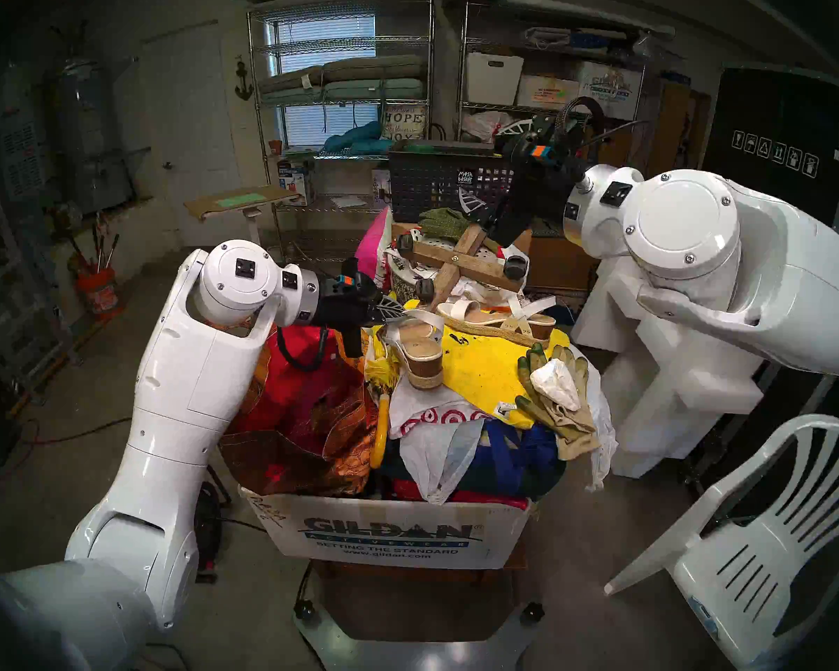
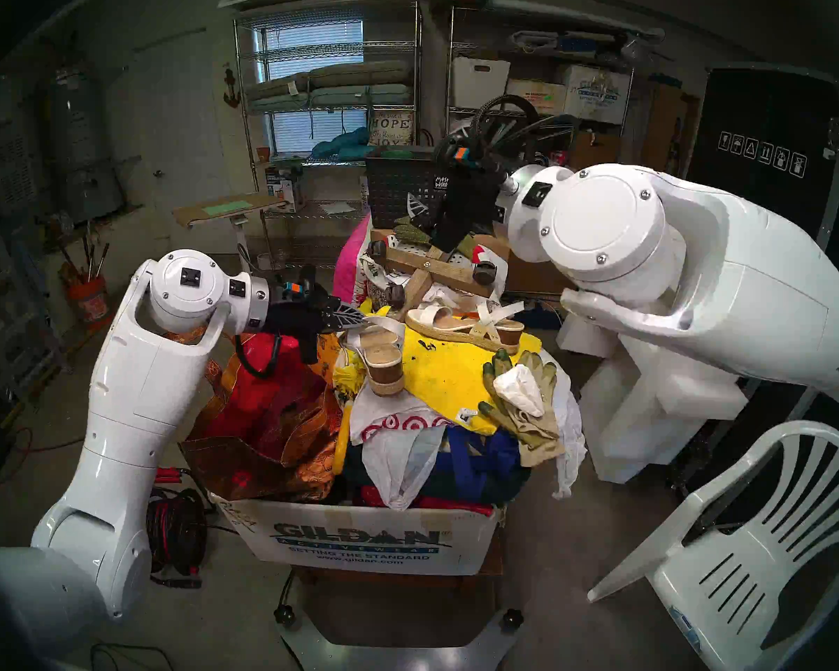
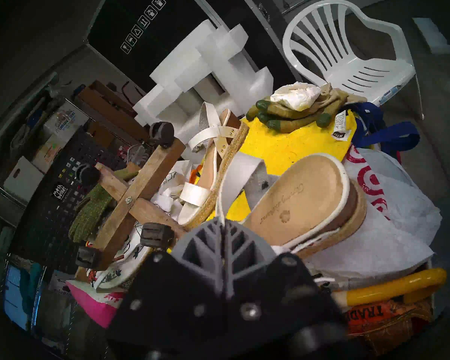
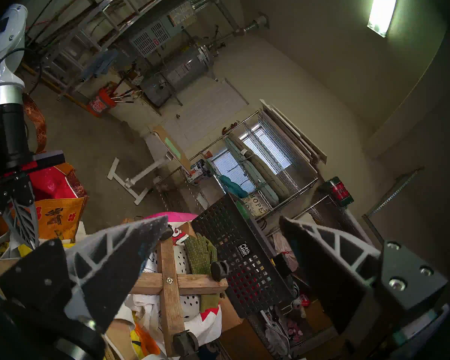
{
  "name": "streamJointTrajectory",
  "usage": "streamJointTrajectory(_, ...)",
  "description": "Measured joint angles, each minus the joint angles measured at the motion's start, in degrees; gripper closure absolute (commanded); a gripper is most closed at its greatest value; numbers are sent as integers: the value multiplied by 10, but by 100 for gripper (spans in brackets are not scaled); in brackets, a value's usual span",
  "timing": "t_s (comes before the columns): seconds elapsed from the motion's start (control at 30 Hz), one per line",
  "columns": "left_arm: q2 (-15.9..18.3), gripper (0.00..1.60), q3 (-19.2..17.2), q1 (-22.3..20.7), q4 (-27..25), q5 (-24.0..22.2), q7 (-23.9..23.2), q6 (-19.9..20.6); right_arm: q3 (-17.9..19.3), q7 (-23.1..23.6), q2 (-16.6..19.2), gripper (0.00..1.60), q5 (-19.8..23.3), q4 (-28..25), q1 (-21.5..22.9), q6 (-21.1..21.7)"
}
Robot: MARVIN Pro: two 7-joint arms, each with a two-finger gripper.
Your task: Unbuckle a shoe
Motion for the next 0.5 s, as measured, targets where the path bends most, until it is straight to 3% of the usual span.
streamJointTrajectory(0.07, 0, 160, -1, 6, -5, -1, 0, 1, 0, 0, 0, 0, 0, 0, 0, 0)
streamJointTrajectory(0.1, 0, 133, 0, 12, -10, -1, 0, 1, 0, 0, 0, 0, 0, 0, 0, 0)
streamJointTrajectory(0.23, -2, 135, 2, 29, -22, -3, 0, 4, 0, 0, 0, 0, 0, 0, 0, 0)
streamJointTrajectory(0.27, -3, 127, 3, 32, -25, -3, 0, 5, 0, 0, 0, 0, 0, 0, 0, 0)
streamJointTrajectory(0.3, -4, 106, 4, 39, -30, -4, 0, 7, 0, 0, 0, 0, 0, 0, 0, 0)
streamJointTrajectory(0.4, -7, 102, 7, 49, -38, -5, 1, 11, 0, 0, 0, 0, 0, 0, 0, 0)
streamJointTrajectory(0.43, -9, 70, 8, 51, -39, -5, 3, 11, 0, 0, 0, 0, 0, 0, 0, 0)
streamJointTrajectory(0.47, -10, 24, 8, 54, -38, -5, 7, 10, 0, 0, 0, 0, 0, 0, 0, 0)
streamJointTrajectory(0.5, -12, 73, 9, 56, -36, -4, 12, 8, 0, 0, 0, 0, 0, 0, 0, 0)
